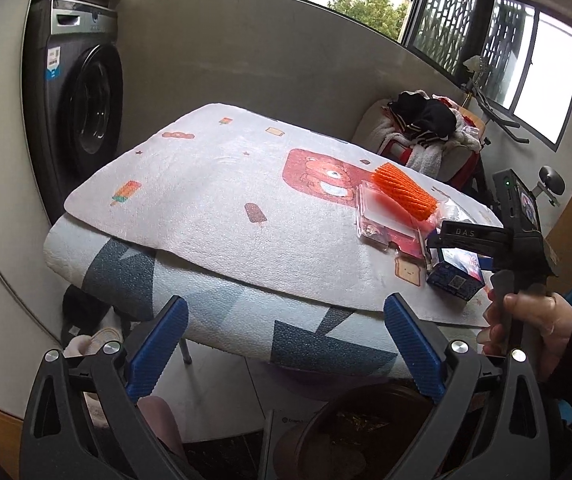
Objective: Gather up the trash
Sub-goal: 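Grasp the blue milk carton with the right tool while the left tool grasps the orange foam net, then drop the orange foam net into the bin with the left tool while the right tool carries the carton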
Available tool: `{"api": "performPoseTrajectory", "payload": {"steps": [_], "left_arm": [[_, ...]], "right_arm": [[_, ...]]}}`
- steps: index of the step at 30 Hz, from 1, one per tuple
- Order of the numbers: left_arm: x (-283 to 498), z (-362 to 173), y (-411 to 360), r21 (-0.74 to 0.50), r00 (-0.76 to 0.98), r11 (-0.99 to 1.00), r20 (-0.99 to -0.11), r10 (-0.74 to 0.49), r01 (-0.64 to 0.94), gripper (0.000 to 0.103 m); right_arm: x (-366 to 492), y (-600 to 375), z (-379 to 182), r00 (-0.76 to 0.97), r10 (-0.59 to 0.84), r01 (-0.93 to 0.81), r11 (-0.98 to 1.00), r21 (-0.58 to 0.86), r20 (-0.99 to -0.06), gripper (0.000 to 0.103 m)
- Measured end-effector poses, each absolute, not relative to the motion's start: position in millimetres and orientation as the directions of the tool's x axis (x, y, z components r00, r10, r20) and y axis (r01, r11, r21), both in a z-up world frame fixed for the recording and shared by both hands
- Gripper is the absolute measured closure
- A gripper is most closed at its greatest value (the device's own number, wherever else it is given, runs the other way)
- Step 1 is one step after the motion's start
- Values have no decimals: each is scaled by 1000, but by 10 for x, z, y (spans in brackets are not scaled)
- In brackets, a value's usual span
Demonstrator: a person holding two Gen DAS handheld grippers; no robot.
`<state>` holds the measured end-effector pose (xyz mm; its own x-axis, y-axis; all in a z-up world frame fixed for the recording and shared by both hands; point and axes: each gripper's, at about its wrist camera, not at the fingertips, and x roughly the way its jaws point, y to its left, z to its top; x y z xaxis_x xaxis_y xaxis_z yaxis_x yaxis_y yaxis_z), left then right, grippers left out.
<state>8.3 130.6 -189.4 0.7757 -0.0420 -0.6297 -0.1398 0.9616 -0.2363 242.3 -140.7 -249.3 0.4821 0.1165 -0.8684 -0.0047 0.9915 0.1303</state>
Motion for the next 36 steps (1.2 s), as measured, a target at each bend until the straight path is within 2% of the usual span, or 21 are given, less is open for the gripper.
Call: {"api": "performPoseTrajectory", "payload": {"steps": [1,2,4,8,12,19,22,24,27,36], "left_arm": [[98,-1909,1305,-237,772,961,-635,-43,-141,7],[114,-1920,1302,-238,767,961,-640,-45,-142,7],[166,-1941,1297,-244,756,960,-652,-59,-135,6],[435,-1926,1238,-237,725,966,-683,-93,-100,6],[853,-1778,1082,-288,711,957,-682,-173,-43,6],[1849,-1674,531,-383,625,922,-708,-329,52,6],[2320,-1733,328,-430,581,902,-725,-369,36,6],[2607,-1783,235,-447,570,895,-737,-364,-6,6],[2943,-1765,101,-382,599,923,-749,-285,-39,7],[3533,-2042,-32,-288,551,948,-818,-168,-139,18]], "right_arm": [[2408,-1422,-2510,481,126,-2,990,143,-868,7],[2385,-1439,-2508,487,141,-5,987,159,-862,13],[2335,-1440,-2471,497,156,-30,986,163,-854,18],[2171,-1508,-2296,535,223,-100,975,201,-815,18],[2002,-1701,-2110,586,233,-127,972,195,-776,18],[1845,-2310,-1924,645,223,-64,969,239,-731,18],[1796,-2570,-1909,660,188,-28,974,225,-728,18],[1762,-2751,-1919,663,174,0,972,233,-728,18],[1689,-3013,-1929,671,168,39,965,260,-723,18],[1566,-3345,-2038,672,132,85,964,253,-729,18]]}}
